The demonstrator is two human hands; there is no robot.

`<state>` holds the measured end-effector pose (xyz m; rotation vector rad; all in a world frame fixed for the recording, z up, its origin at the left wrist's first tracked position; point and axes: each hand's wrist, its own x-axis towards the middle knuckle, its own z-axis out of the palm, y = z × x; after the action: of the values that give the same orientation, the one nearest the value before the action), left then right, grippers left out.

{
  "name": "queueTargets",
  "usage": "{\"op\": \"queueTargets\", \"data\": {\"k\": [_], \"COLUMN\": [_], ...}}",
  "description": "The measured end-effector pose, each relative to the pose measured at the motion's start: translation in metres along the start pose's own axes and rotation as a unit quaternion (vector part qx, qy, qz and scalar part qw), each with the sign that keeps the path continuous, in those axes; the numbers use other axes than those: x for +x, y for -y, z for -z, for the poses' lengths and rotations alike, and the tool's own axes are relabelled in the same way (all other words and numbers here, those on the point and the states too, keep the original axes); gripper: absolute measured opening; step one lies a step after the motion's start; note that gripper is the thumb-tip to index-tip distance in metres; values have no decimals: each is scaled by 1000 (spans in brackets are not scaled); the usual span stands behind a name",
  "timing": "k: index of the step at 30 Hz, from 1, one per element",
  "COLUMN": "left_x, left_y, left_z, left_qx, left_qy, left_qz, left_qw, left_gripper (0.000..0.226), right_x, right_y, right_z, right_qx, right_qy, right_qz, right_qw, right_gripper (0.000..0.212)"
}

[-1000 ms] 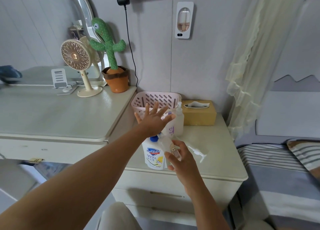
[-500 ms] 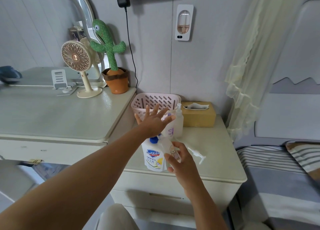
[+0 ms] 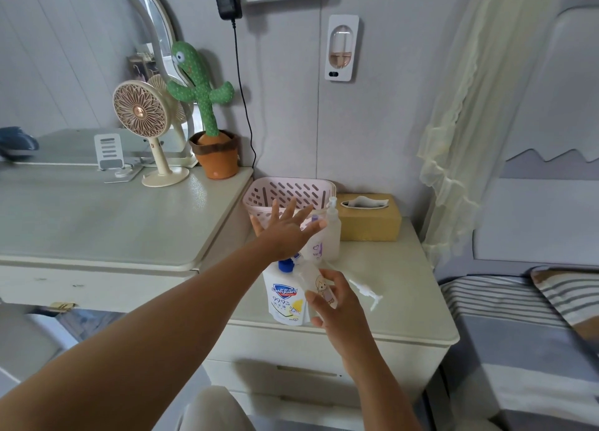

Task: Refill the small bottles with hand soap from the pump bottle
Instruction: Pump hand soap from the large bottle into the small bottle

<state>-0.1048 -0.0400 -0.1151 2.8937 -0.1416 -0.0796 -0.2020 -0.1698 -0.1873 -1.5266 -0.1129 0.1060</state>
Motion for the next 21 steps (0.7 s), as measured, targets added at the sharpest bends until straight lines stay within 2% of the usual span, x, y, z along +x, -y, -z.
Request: {"op": "queueTargets", "data": {"k": [5,12,21], "left_x": [9,12,13], "left_y": [8,11,11], "left_z": [-11,-15,-11], "left_qx": [-39,-29,-3], "left_qy": [-13,-5,-34], "left_qz": [23,29,20], "left_qw": [999,999,999], "left_gripper": [66,67,68], "right_x": [2,4,3], "right_y": [-1,-6,-1], "right_z": [1,-2,1], "right_qx": [-5,-17,-12], "right_qy": [-3,-8,5], "right_qz": [-1,-10,0], "right_qw": [1000,1000,1000], "right_gripper": [34,34,34]}}
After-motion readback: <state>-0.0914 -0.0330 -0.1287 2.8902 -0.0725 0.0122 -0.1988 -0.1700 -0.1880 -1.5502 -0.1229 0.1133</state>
